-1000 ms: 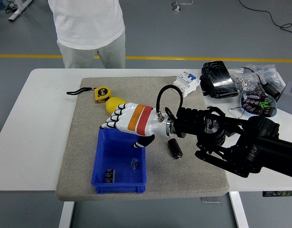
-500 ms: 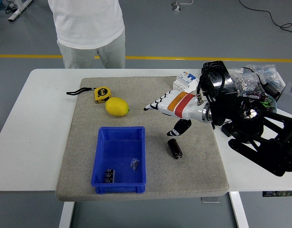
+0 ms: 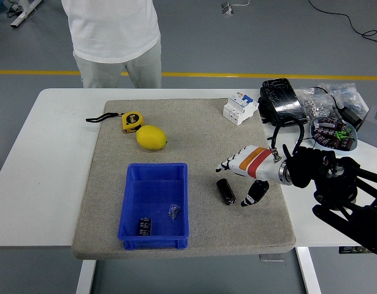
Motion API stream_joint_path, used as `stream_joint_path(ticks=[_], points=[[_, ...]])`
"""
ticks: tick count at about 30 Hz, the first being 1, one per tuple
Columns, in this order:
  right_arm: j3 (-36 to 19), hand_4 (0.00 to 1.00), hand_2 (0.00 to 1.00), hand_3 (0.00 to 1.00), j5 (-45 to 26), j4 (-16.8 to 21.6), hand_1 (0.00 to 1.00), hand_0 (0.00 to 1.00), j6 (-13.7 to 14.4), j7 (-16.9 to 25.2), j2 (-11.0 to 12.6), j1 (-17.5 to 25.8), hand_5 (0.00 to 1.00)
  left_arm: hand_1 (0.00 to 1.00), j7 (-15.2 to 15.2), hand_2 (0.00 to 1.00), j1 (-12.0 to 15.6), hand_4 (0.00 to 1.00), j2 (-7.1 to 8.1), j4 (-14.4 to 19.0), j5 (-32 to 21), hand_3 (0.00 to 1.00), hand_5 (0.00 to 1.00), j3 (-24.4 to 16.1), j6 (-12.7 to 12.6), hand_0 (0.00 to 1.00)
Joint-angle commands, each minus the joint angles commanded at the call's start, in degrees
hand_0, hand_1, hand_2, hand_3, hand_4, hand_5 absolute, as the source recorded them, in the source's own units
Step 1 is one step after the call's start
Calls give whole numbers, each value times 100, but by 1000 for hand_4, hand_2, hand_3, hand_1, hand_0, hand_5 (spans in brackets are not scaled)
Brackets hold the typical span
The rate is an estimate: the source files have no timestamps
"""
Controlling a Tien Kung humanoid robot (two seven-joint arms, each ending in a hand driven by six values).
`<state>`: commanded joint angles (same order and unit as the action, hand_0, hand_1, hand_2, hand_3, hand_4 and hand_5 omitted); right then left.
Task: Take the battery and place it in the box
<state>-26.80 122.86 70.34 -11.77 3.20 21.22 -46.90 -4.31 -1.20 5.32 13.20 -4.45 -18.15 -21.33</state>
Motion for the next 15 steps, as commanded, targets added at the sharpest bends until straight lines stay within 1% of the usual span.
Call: stream_joint_path(ticks=[5,9,14,15], points=[[-64,998,758,854,16,-367,682,724,85,21,-169,47,322,687,35,756,0,795,-4,0,89,729,668,-48,0,744],[-96,998,756,851,69,-532,683,725,154,47,-227,58,316,689,36,754,-1,792,0,5,94,728,663,-46,5,744],[4,998,756,851,132,-677,683,725,153,61,-265,57,316,689,37,754,-5,792,3,8,83,728,663,-35,12,744],[41,998,755,853,172,-708,683,725,151,59,-282,43,334,687,44,755,-5,793,3,8,101,728,666,-45,10,743]])
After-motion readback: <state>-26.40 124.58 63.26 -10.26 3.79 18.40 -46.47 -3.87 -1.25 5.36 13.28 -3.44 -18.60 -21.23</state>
